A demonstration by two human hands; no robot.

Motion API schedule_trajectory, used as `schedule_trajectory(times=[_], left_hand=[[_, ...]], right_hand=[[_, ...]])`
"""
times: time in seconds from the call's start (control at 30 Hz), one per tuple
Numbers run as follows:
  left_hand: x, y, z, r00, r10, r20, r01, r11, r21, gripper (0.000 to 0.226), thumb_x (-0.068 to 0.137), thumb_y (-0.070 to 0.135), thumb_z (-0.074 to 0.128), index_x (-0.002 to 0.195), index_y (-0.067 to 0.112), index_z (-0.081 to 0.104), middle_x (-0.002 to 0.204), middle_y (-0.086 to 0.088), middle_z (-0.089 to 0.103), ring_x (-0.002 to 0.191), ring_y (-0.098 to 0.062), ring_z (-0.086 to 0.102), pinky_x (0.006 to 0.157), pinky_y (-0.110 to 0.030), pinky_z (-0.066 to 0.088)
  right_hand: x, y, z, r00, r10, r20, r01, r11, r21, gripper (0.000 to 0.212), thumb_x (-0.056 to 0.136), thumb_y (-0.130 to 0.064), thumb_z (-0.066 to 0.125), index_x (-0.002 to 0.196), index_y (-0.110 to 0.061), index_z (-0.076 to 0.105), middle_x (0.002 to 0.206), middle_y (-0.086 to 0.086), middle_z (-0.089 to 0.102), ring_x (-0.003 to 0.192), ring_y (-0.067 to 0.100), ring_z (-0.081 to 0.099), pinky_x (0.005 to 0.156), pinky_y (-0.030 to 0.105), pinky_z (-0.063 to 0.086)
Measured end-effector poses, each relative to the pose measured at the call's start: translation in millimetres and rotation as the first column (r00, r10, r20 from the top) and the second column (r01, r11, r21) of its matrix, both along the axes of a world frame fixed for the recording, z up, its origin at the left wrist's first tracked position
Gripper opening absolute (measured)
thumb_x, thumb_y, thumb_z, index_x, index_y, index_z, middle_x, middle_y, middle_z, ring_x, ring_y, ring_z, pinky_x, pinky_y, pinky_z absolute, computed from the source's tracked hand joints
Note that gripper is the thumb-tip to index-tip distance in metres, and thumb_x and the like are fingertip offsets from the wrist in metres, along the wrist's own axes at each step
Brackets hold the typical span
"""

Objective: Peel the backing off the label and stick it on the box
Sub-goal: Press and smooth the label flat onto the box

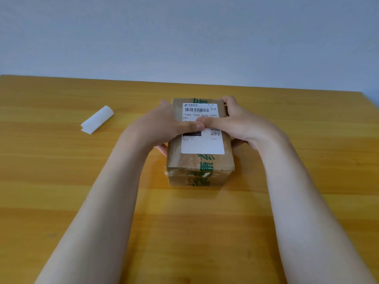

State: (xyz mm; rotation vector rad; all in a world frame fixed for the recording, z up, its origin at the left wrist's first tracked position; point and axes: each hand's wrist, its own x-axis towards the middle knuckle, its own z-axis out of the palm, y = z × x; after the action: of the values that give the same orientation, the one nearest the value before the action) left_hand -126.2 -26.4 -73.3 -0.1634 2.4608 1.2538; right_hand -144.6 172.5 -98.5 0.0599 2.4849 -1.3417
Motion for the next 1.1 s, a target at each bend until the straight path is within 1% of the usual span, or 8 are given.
schedule_trajectory(times=[0.27, 0.43, 0.57, 0.67, 0.8, 0.87, 0.97, 1.1], left_hand=[[1, -6, 3, 0.997, -0.077, 0.023, 0.076, 0.996, 0.042, 0.068, 0.071, 0.038, 0.092, 0.12, 0.019, 0.048, 0.101, 0.005, 0.072, 0.081, -0.01, 0.075, 0.054, -0.032, 0.064], [2, -16, 3, 0.974, -0.216, 0.065, 0.215, 0.976, 0.029, 0.078, 0.065, 0.031, 0.096, 0.125, 0.024, 0.047, 0.113, 0.007, 0.07, 0.089, -0.01, 0.076, 0.067, -0.031, 0.065], [5, -23, 5, 0.927, -0.354, 0.126, 0.353, 0.935, 0.027, 0.105, 0.049, 0.032, 0.104, 0.135, 0.024, 0.043, 0.124, 0.007, 0.069, 0.103, -0.012, 0.074, 0.081, -0.034, 0.065], [9, -21, 9, 0.905, -0.397, 0.151, 0.401, 0.916, 0.007, 0.108, 0.043, 0.038, 0.103, 0.133, 0.028, 0.045, 0.127, 0.007, 0.067, 0.107, -0.011, 0.071, 0.081, -0.033, 0.065], [14, -9, 14, 0.917, -0.391, 0.085, 0.393, 0.919, -0.013, 0.049, 0.072, 0.034, 0.092, 0.095, 0.045, 0.05, 0.129, 0.004, 0.057, 0.101, -0.011, 0.068, 0.075, -0.032, 0.064], [10, -8, 10, 0.947, -0.312, 0.072, 0.316, 0.947, -0.056, 0.045, 0.077, 0.042, 0.088, 0.1, 0.036, 0.049, 0.119, 0.006, 0.062, 0.084, -0.007, 0.072, 0.064, -0.027, 0.062], [1, -11, 0, 0.981, -0.176, 0.083, 0.181, 0.981, -0.063, 0.076, 0.067, 0.056, 0.088, 0.121, 0.022, 0.045, 0.108, 0.007, 0.073, 0.081, -0.018, 0.08, 0.077, -0.043, 0.066], [-4, -7, -7, 0.998, -0.056, 0.003, 0.056, 0.998, -0.036, 0.058, 0.082, 0.057, 0.078, 0.114, 0.02, 0.048, 0.101, 0.005, 0.074, 0.082, -0.016, 0.078, 0.064, -0.038, 0.067]], right_hand=[[3, 8, 4, 0.995, 0.091, 0.042, -0.089, 0.995, -0.046, 0.122, 0.052, -0.059, 0.097, 0.155, -0.036, 0.036, 0.127, -0.01, 0.073, 0.116, 0.017, 0.072, 0.098, 0.051, 0.061], [7, 19, 6, 0.959, 0.231, 0.166, -0.228, 0.973, -0.035, 0.172, 0.041, -0.043, 0.104, 0.17, -0.034, -0.009, 0.14, -0.015, 0.063, 0.137, 0.014, 0.055, 0.116, 0.038, 0.046], [10, 25, 8, 0.924, 0.299, 0.237, -0.314, 0.949, 0.025, 0.181, 0.039, -0.044, 0.099, 0.165, -0.027, -0.03, 0.149, -0.015, 0.056, 0.147, 0.011, 0.041, 0.117, 0.024, 0.038], [13, 27, 10, 0.91, 0.329, 0.251, -0.344, 0.939, 0.016, 0.174, 0.05, -0.027, 0.097, 0.164, -0.026, -0.034, 0.124, -0.031, 0.056, 0.14, 0.005, 0.041, 0.098, 0.012, 0.041], [10, 21, 8, 0.938, 0.276, 0.211, -0.284, 0.959, 0.011, 0.17, 0.037, -0.043, 0.098, 0.168, -0.029, -0.01, 0.128, -0.019, 0.064, 0.132, 0.009, 0.058, 0.112, 0.031, 0.049], [9, 17, 8, 0.957, 0.225, 0.185, -0.229, 0.973, 0.0, 0.152, 0.038, -0.048, 0.096, 0.162, -0.033, 0.01, 0.126, -0.012, 0.068, 0.122, 0.009, 0.066, 0.103, 0.038, 0.058], [9, 15, 9, 0.972, 0.173, 0.158, -0.174, 0.985, -0.011, 0.112, 0.061, -0.045, 0.099, 0.146, -0.031, 0.028, 0.126, -0.006, 0.071, 0.113, 0.014, 0.073, 0.094, 0.043, 0.064], [7, 10, 8, 0.99, 0.079, 0.12, -0.081, 0.997, 0.016, 0.072, 0.084, -0.051, 0.083, 0.137, -0.031, 0.039, 0.111, -0.003, 0.078, 0.096, 0.017, 0.079, 0.073, 0.038, 0.064]])
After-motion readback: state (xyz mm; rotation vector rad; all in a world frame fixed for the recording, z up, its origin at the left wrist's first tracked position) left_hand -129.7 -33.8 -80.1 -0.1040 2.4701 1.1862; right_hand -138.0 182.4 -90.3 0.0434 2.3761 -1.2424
